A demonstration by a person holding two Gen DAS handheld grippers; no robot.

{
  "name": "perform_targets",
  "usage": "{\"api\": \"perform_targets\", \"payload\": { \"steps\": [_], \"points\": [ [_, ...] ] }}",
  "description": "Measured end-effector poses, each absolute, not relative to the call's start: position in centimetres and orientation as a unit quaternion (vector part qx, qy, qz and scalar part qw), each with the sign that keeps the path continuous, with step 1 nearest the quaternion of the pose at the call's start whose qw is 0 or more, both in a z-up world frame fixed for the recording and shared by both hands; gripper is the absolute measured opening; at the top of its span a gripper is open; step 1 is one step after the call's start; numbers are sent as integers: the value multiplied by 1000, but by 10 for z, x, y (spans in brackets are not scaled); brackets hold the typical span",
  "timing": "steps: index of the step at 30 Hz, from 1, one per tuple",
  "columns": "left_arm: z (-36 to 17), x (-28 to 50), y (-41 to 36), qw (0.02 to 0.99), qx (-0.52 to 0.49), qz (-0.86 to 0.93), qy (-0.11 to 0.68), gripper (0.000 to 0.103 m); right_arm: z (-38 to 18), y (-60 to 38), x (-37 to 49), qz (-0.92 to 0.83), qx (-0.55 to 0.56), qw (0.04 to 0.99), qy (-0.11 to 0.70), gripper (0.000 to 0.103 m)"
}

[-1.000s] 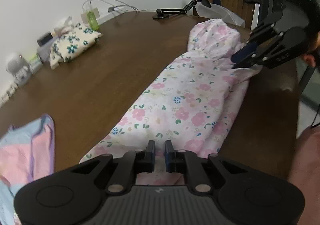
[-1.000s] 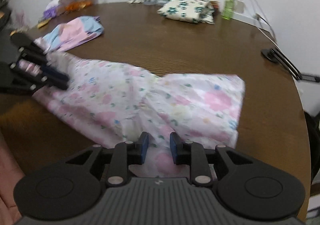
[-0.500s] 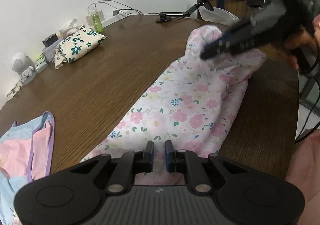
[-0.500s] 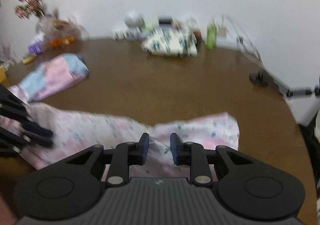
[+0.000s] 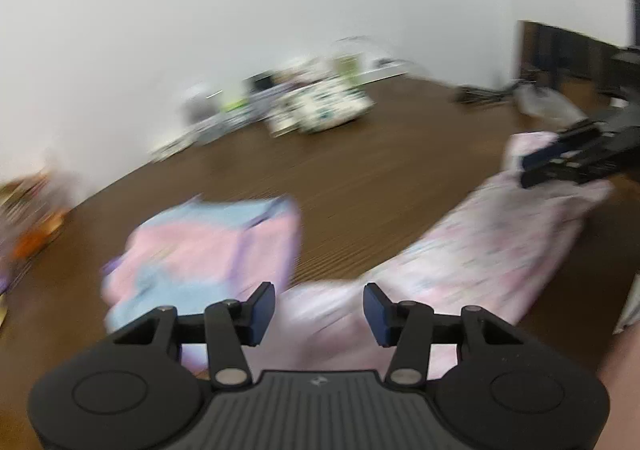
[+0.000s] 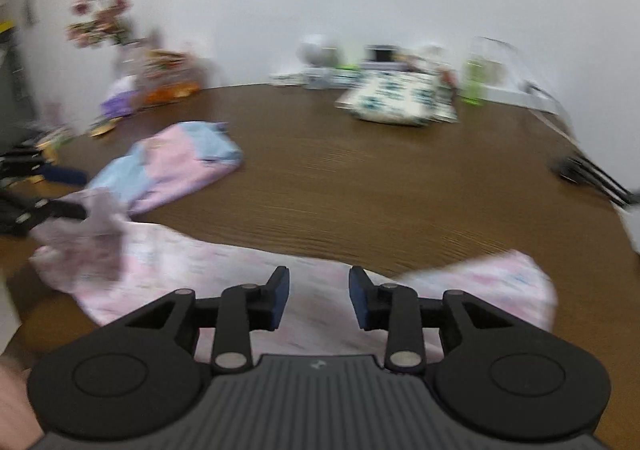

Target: Fold clothes

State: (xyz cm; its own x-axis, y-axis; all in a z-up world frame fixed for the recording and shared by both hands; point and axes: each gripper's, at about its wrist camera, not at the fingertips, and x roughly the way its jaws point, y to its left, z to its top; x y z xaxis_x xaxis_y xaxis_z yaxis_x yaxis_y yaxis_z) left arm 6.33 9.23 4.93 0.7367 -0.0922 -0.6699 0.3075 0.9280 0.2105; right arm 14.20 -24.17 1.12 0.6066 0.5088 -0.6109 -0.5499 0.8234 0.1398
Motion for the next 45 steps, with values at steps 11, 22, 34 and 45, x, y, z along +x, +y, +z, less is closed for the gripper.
{"api": "perform_targets", "payload": {
  "steps": [11, 22, 34, 45],
  "points": [
    [23, 95, 124, 879, 202, -147, 407, 47, -8, -132, 137, 421, -54, 831, 359, 34],
    [17, 61, 106, 857, 248, -231, 388, 2, -22, -120, 131, 402, -76, 827, 386, 30],
    [-15, 42, 96, 840, 257, -238, 414, 4, 26, -76, 138, 467, -77, 816, 332, 25],
    [39, 21, 149, 896, 160, -196, 365, 51, -19, -36, 129, 472, -132, 789, 370, 25]
  ]
}}
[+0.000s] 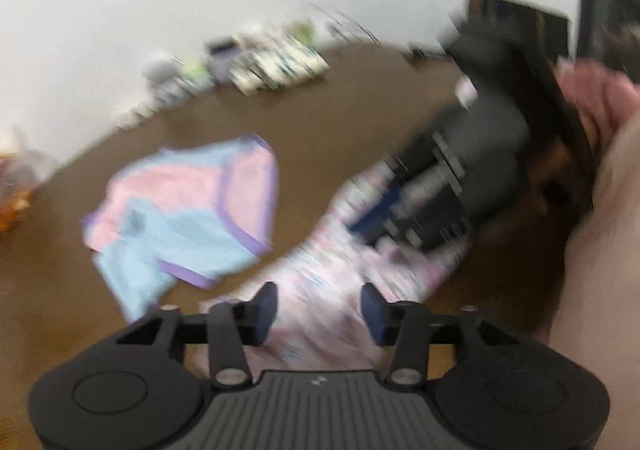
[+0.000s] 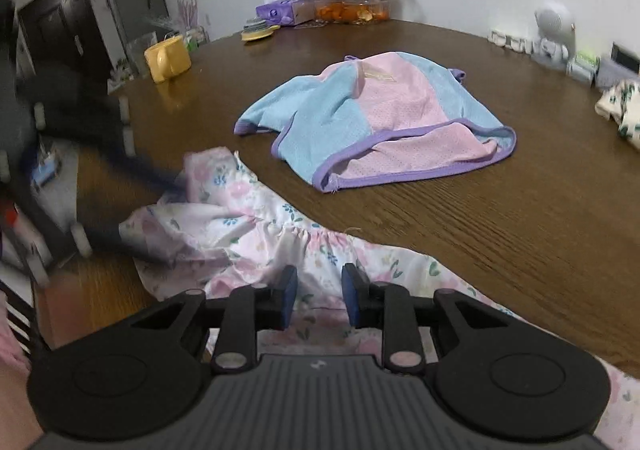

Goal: Fold clothes
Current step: 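Pull the folded dress straight with the left gripper and open it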

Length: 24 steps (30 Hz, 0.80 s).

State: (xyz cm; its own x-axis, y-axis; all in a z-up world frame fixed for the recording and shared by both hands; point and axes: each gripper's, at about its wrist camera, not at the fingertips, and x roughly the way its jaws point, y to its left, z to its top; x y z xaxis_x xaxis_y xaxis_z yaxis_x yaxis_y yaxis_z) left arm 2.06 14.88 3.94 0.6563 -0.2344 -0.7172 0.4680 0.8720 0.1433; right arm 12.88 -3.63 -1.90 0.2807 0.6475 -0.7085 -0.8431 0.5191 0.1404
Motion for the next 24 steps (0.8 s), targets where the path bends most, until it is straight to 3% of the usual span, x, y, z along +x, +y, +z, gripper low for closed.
{"api": "perform_targets", "payload": {
  "steps": [5, 7, 17, 21, 24],
  "points": [
    [34, 43, 147, 898, 163, -156, 377, 47, -19, -35, 123, 469, -146, 793, 360, 25],
    [18, 51, 141, 886, 173, -155, 402, 28, -19, -36, 121, 467, -150, 797, 353, 25],
    [-15, 66, 122, 882, 173, -141, 416, 32, -23, -57, 128, 436, -152, 821, 335, 25],
    [-13, 76, 120, 881, 172, -141, 418, 43, -19, -65, 142, 424, -129, 826, 347, 26],
    [-10, 81, 122, 879, 159, -140, 427, 41, -5, -83, 135, 435, -103, 832, 328, 29]
  ]
}}
